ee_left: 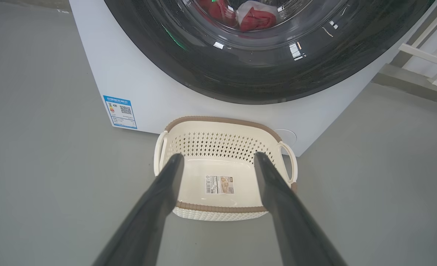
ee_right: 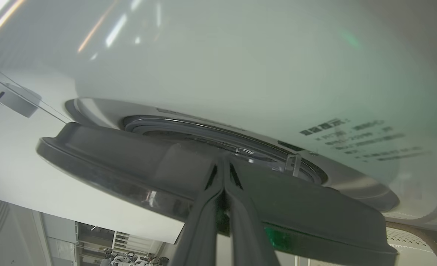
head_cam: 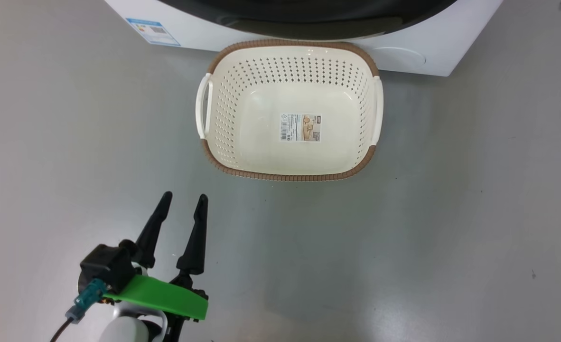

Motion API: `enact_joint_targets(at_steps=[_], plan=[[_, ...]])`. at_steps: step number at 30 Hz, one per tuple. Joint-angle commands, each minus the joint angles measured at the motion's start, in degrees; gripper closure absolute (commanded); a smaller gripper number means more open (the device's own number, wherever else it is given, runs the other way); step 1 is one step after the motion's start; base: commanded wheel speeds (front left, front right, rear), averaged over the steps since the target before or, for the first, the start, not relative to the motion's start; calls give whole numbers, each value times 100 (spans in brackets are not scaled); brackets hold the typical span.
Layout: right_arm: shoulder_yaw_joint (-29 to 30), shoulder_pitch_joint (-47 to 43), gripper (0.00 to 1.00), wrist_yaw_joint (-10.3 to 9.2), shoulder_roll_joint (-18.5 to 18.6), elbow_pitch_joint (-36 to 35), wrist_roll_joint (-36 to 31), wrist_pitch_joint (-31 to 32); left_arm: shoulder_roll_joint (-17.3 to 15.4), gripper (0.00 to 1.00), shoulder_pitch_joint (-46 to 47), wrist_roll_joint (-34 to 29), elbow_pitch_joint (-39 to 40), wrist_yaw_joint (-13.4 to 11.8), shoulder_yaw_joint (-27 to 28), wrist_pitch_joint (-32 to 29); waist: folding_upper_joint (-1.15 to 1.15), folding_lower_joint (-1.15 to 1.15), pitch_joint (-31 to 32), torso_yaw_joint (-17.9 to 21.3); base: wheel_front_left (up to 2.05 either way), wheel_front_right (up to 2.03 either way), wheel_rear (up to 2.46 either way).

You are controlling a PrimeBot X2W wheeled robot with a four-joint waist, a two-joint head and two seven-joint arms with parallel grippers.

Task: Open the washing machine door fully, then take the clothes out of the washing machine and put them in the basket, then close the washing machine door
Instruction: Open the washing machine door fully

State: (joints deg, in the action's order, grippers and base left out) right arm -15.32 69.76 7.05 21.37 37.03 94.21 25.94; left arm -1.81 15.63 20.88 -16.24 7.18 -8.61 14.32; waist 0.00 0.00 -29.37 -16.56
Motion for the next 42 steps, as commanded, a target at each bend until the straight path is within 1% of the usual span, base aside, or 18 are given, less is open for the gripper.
enact_joint_targets(at_steps=[1, 7, 17, 25, 35, 42], plan=[[-28, 76, 100, 44, -112, -103, 70, 111, -107, 0, 70, 38, 104, 31, 159, 68, 0, 0, -23, -18, 0, 0, 0], [-109, 209, 100, 44, -161, 142, 127, 448, -107, 0, 70, 66, 82, 31, 112, 68, 0, 0, 2, -51, 0, 0, 0], [-148, 127, 100, 44, -241, 215, 199, 785, -107, 0, 4, 88, 81, 31, 30, 68, 0, 0, 165, -68, 0, 0, 0], [-273, -127, 100, 44, -322, 35, 200, 1087, -107, 0, -46, 99, 57, 31, -1, 68, 0, 0, 337, -39, 0, 0, 0], [-467, -566, 100, 44, -423, -202, 102, 1268, -107, 0, -106, 118, 136, 31, 27, 68, 0, 0, 532, 32, 0, 0, 0], [-612, -923, 100, 44, -546, -539, 98, 1448, -107, 0, -162, 72, 143, 31, 49, 68, 0, 0, 651, 71, 0, 0, 0]])
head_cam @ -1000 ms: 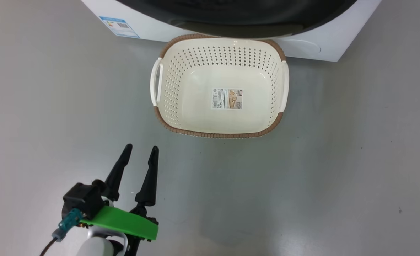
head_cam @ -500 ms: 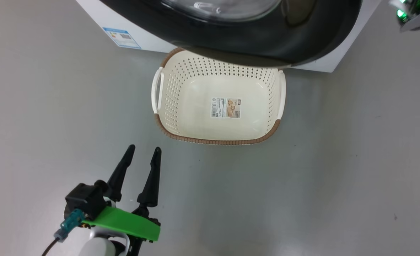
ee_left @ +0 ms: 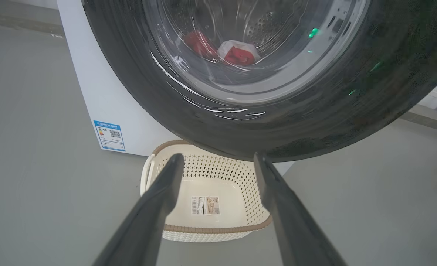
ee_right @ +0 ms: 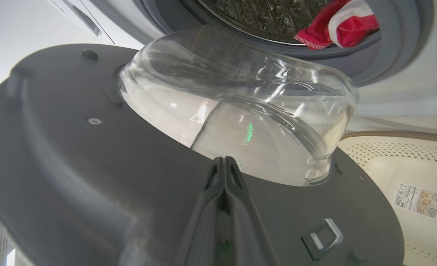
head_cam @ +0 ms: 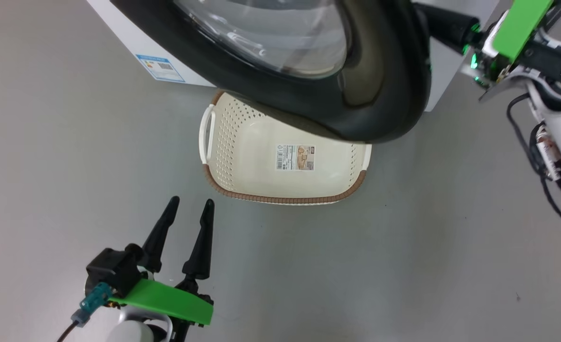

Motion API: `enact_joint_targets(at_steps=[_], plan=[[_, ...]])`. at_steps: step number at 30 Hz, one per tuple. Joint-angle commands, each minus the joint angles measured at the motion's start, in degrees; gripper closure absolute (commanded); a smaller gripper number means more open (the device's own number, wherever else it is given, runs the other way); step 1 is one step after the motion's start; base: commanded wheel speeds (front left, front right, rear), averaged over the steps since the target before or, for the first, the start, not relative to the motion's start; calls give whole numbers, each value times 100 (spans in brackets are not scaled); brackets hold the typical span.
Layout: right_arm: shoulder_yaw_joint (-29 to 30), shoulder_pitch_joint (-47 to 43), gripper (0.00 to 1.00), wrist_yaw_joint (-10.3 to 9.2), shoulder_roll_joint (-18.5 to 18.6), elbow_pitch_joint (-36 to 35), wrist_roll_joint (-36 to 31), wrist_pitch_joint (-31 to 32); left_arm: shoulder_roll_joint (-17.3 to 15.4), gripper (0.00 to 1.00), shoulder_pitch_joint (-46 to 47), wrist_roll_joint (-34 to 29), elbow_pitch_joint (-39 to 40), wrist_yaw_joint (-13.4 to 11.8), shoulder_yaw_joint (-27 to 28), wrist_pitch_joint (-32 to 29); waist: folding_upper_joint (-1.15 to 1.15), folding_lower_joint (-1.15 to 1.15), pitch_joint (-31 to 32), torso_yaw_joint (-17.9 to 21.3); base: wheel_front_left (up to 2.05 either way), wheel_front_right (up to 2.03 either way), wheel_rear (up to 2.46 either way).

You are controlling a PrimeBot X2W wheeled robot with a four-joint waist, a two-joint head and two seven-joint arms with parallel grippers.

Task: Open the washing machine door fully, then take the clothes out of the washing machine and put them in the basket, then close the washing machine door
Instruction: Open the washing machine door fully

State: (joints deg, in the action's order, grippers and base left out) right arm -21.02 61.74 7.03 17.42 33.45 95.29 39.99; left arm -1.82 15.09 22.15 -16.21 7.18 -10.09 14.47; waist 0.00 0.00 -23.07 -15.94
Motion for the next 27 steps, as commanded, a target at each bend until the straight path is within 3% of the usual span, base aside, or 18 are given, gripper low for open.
enact_joint_targets(at_steps=[1, 9, 10, 12, 13, 15, 16, 27], plan=[[-50, -179, 100, 46, -168, -238, 1, 62, -106, 0, -116, -59, 141, 31, 201, 52, 0, 0, 36, 15, 0, 0, 0], [-102, -493, 100, 46, -236, -556, 47, 209, -106, 0, -153, -99, 169, 31, 219, 52, 0, 0, 124, 49, 0, 0, 0], [-95, -512, 89, 46, -235, -561, 43, 205, -106, 0, -150, -96, 185, 31, 211, 52, 0, 0, 126, 49, 0, 0, 0], [-91, -541, 80, 46, -217, -563, 4, 188, -106, 0, -144, -93, 203, 31, 205, 52, 0, 0, 127, 44, 0, 0, 0], [-80, -546, 64, 46, -205, -565, -35, 142, -106, 0, -141, -92, 210, 31, 210, 52, 0, 0, 126, 43, 0, 0, 0], [-45, -561, 52, 46, -205, -579, -83, 56, -106, 0, -143, -86, 228, 31, 231, 52, 0, 0, 130, 51, 0, 0, 0], [-10, -577, 3, 46, -205, -597, -108, -17, -106, 0, -145, -82, 234, 31, 233, 52, 0, 0, 136, 53, 0, 0, 0], [414, -1276, 0, 46, -67, -786, -430, -1011, -106, 0, -183, -232, 121, 31, 390, 52, 0, 0, 307, 256, 0, 0, 0]])
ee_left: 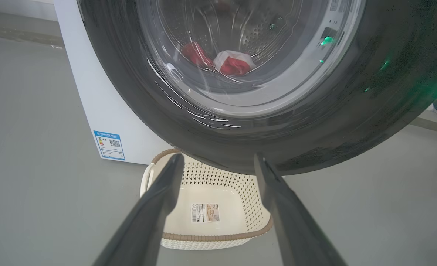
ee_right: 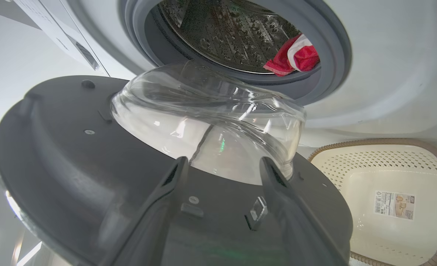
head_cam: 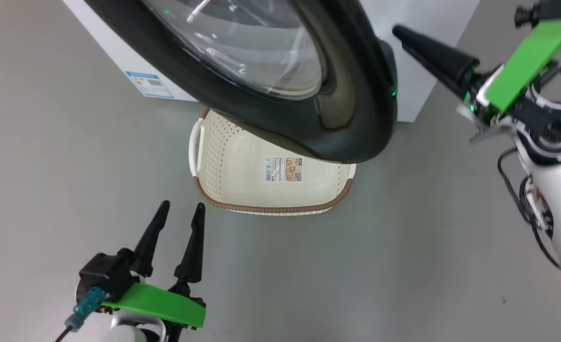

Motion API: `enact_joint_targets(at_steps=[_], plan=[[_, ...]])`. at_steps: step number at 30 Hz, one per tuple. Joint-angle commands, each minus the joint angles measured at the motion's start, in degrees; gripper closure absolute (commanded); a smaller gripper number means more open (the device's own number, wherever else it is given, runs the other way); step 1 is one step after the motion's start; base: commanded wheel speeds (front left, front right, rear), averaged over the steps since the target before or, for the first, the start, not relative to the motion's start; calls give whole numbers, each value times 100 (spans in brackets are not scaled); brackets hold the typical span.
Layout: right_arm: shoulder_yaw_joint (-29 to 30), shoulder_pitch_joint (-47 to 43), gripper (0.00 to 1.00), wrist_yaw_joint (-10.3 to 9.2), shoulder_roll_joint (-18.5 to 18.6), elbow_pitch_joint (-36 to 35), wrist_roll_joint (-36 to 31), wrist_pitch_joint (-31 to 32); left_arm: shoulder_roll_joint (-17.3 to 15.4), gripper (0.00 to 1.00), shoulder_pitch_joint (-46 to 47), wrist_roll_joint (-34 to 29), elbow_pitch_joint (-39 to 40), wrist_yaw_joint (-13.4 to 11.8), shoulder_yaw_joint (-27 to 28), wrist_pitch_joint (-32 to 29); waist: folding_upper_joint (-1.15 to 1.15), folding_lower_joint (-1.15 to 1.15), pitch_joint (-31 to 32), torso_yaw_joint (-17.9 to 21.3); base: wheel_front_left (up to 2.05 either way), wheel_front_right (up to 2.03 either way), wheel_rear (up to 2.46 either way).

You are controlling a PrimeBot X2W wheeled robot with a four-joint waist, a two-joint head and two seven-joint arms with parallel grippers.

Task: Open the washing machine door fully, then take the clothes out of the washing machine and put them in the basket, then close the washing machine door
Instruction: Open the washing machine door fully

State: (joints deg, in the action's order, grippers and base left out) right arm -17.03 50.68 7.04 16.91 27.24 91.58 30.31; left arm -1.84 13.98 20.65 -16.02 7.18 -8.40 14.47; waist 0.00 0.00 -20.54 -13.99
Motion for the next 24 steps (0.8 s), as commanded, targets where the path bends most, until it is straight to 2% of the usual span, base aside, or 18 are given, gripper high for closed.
enact_joint_targets(at_steps=[1, 24], plan=[[33, -269, 0, 45, 5, -192, -82, -98, -104, 0, -77, -96, 90, 31, 243, 52, 0, 0, 74, 88, 0, 0, 0], [39, -2525, 0, 45, 15, -679, -454, -1342, -186, 0, -332, -351, 96, 31, 696, 52, 0, 0, 525, 766, 0, 0, 0]])
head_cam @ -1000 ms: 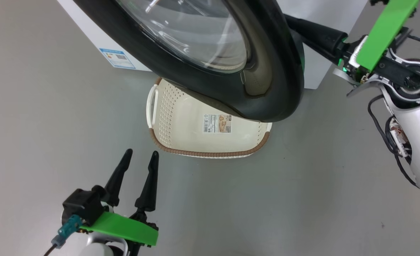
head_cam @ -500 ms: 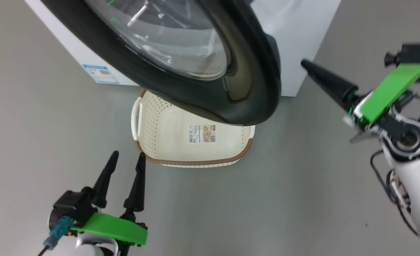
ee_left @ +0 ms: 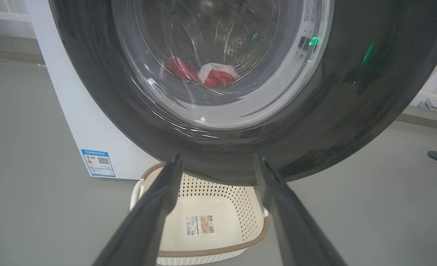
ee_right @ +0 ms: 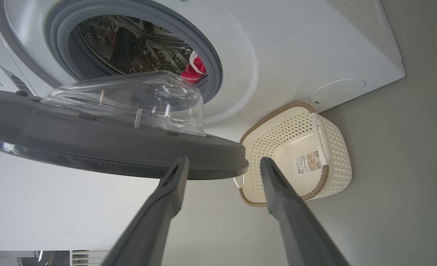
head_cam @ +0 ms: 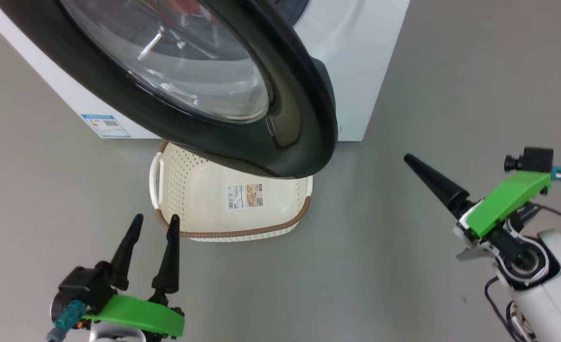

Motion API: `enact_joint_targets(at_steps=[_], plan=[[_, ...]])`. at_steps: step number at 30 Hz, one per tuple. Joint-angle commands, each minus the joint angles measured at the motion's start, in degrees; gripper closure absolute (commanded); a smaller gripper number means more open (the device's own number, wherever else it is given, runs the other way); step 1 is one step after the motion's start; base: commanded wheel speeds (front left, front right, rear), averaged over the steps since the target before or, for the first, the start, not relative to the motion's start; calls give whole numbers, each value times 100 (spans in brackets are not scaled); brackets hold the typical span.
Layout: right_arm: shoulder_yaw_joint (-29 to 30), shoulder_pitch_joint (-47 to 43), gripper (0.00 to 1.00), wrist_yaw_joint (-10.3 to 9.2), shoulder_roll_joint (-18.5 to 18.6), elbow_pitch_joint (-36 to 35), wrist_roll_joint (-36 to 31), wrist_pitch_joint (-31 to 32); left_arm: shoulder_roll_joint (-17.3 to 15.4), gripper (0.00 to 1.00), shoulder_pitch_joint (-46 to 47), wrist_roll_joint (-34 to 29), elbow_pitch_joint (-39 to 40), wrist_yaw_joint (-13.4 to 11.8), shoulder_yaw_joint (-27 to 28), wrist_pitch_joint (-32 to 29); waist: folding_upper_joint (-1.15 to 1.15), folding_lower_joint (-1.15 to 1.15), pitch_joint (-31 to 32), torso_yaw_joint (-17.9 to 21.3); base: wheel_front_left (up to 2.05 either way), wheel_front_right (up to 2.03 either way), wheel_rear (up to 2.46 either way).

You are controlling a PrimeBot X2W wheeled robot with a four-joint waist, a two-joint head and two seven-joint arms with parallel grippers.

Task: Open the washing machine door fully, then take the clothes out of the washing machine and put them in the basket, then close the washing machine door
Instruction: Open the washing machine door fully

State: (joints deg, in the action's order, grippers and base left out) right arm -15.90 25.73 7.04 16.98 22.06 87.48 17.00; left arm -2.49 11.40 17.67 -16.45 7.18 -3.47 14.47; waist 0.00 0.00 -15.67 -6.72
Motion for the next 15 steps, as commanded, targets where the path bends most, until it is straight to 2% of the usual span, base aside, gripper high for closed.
enact_joint_targets(at_steps=[1, 8, 15], plan=[[-95, -104, 0, 45, 8, -175, -72, -75, -122, 0, -87, -57, 139, 31, 213, 52, 0, 0, 54, 60, 0, 0, 0], [-340, -543, 0, 45, 164, -214, -578, -841, -124, 0, -183, -88, 121, 31, 266, 52, 0, 0, 159, 160, 0, 0, 0], [-971, -726, 0, 45, 497, 113, -1486, -2067, -140, 0, -234, -99, 97, 31, 299, 52, 0, 0, 215, 228, 0, 0, 0]])
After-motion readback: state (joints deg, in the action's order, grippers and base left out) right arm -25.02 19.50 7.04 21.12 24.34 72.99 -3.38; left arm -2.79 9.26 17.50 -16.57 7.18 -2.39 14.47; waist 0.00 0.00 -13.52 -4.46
